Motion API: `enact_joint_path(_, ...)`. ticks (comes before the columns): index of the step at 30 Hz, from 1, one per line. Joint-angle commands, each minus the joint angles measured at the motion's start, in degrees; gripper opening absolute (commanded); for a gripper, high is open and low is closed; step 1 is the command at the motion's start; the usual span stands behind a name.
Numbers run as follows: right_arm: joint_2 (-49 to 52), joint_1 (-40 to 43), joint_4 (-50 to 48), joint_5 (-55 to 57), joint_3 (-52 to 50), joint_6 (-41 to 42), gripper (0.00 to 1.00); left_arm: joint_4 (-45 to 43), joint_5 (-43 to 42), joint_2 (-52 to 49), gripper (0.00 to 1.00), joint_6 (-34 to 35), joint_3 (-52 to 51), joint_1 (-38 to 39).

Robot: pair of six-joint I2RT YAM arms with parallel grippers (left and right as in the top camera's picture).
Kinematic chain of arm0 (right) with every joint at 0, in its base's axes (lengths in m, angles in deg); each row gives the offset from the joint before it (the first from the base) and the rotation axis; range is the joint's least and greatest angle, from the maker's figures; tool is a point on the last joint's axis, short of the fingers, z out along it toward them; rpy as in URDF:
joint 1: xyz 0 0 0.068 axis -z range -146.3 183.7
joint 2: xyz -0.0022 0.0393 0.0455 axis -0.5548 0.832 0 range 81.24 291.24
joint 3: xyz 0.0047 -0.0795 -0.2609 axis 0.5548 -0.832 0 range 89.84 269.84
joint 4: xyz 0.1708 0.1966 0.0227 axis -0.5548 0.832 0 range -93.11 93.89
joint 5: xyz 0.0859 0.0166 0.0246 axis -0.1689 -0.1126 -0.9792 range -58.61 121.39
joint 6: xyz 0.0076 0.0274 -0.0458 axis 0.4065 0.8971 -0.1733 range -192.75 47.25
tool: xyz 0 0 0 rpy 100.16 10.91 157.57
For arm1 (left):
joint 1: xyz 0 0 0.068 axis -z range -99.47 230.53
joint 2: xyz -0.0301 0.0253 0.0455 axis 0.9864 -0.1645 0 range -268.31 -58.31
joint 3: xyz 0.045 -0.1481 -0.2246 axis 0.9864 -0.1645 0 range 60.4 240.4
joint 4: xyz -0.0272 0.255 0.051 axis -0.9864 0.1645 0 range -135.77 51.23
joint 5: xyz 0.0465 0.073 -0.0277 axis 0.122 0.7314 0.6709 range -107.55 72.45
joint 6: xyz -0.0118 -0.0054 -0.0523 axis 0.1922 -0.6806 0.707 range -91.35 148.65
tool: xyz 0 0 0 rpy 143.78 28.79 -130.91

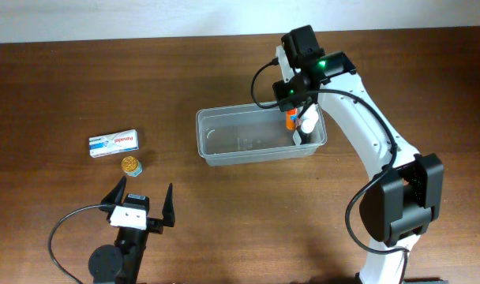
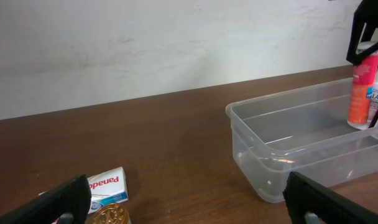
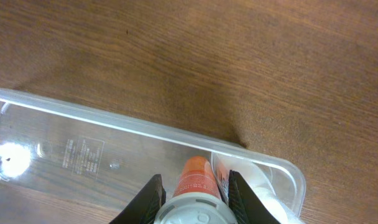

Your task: Pack container

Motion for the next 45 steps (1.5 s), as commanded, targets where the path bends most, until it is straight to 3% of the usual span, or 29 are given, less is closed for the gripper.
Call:
enact_joint_path(1,0.8,-0.3,-0.6,1.1,-1.0,-0.4,0.26,-0.1,-0.8,0.4,1.00,-0.9,-0.4,-0.3)
enact_joint_path(5,0.8,-0.3,-0.7,1.1,-1.3,-0.4,0.27,-0.1,-0.8,0.4,1.00,-0.9,-0.4,-0.3)
enact_joint_path(8,0.8,-0.3,-0.9,1.1,-1.3,-0.4,0.35,-0.1,-0.8,0.4,1.00,-0.9,-0.4,-0.3)
enact_joint_path(22,0.7,-0.2,-1.6,1.2,-1.2,-1.0,0.38,-0.1,-0.8,0.4,1.00,-0.9,-0.4,-0.3)
enact_joint_path(24,0.7,-0.2,-1.5,1.9,-0.6,-1.0,0.42,-0.1,-0.8,0.4,1.00,-0.9,-0.4,-0.3)
enact_joint_path(36,0.6,-0.2,4.2,4.1,11.7,-1.0,0.54,-0.1,-0.8,0.4,1.00,-0.9,-0.4,-0.3)
enact_joint_path(41,0.6,0.2,10.9,4.2,19.9,-0.7,0.65,-0.1,-0.8,0.4,1.00,-0.9,-0.4,-0.3)
enact_joint_path(45,0.5,3.1,16.8,4.8,26.8,1.0,0.80,-0.1,-0.8,0.4,1.00,-0.9,-0.4,-0.3)
